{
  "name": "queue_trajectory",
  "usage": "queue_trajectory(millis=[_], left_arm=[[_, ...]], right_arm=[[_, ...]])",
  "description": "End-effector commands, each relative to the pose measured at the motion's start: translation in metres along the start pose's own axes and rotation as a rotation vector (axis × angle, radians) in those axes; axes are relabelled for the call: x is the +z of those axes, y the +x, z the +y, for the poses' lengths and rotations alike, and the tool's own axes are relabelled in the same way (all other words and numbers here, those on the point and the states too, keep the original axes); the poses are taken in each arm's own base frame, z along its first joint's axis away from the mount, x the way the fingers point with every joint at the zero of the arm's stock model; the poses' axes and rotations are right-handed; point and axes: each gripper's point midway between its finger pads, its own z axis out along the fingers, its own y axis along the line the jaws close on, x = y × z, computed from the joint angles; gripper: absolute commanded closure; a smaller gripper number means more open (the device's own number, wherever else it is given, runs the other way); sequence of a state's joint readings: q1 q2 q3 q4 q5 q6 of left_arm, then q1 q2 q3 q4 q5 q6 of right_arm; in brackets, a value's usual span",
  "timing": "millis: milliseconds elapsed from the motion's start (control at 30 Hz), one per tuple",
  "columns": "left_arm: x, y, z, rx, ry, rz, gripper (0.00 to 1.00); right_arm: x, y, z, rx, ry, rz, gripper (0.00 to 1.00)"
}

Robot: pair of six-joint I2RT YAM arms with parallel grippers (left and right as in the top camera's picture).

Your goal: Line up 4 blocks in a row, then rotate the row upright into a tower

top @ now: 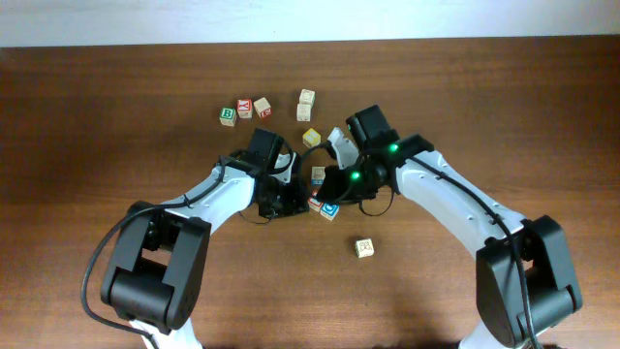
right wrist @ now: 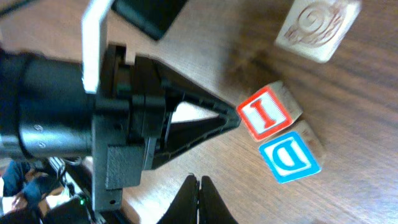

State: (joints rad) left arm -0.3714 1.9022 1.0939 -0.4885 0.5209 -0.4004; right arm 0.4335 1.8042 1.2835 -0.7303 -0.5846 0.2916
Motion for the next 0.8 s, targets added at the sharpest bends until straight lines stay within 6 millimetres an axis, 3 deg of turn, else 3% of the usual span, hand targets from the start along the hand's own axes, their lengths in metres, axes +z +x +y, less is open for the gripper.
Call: queue_trajectory(millis=[0, 67, 100, 167, 233, 333, 400, 467, 533, 567, 600, 633, 767], left_arm=[[-0.009, -0.013, -0.012, 0.068, 0.014, -0.023, 1.00], [-0.021, -0.029, -0.003, 0.073, -0.085, -0.067, 1.00], [-0.040, -0.052, 0.008, 0.102, -0.205, -0.131, 1.00], [-0.057, -0.075, 0.017, 0.105, -0.278, -0.210, 1.00], [-0.083, -0.111, 0.025, 0.140, -0.333, -0.332, 1.00], [-0.104, -0.133, 0.047, 0.110, -0.358, -0.413, 1.00], [-0.124, -0.138, 0.080, 0.030, -0.380, -0.432, 0.83], [-0.138, -0.132, 0.109, -0.045, -0.404, -0.419, 0.62], [-0.144, -0.129, 0.121, -0.078, -0.414, -0.413, 0.33], [-0.144, -0.128, 0.123, -0.083, -0.416, -0.410, 0.08], [-0.143, -0.126, 0.123, -0.086, -0.417, -0.403, 0.01], [-0.143, -0.127, 0.123, -0.085, -0.417, -0.403, 0.01], [-0.143, -0.127, 0.123, -0.085, -0.417, -0.403, 0.01]], right_arm=[[-0.023, -0.017, -0.010, 0.027, 0.099, -0.038, 0.95], [-0.031, -0.007, -0.018, 0.099, 0.131, 0.003, 0.95], [-0.032, 0.002, -0.027, 0.174, 0.183, 0.030, 0.88], [-0.027, 0.005, -0.031, 0.215, 0.218, 0.036, 0.83], [-0.016, 0.010, -0.040, 0.281, 0.261, 0.059, 0.68], [0.015, -0.024, -0.050, 0.152, 0.263, -0.026, 0.53], [0.037, -0.045, -0.058, 0.112, 0.242, -0.074, 0.51], [0.041, -0.043, -0.055, 0.100, 0.239, -0.061, 0.53], [0.039, -0.052, -0.056, 0.085, 0.263, -0.096, 0.51], [0.037, -0.063, -0.057, 0.070, 0.274, -0.137, 0.47], [0.032, -0.083, -0.058, 0.043, 0.305, -0.216, 0.43], [0.032, -0.087, -0.060, 0.039, 0.314, -0.230, 0.43], [0.054, -0.086, -0.048, 0.005, 0.323, -0.216, 0.43]])
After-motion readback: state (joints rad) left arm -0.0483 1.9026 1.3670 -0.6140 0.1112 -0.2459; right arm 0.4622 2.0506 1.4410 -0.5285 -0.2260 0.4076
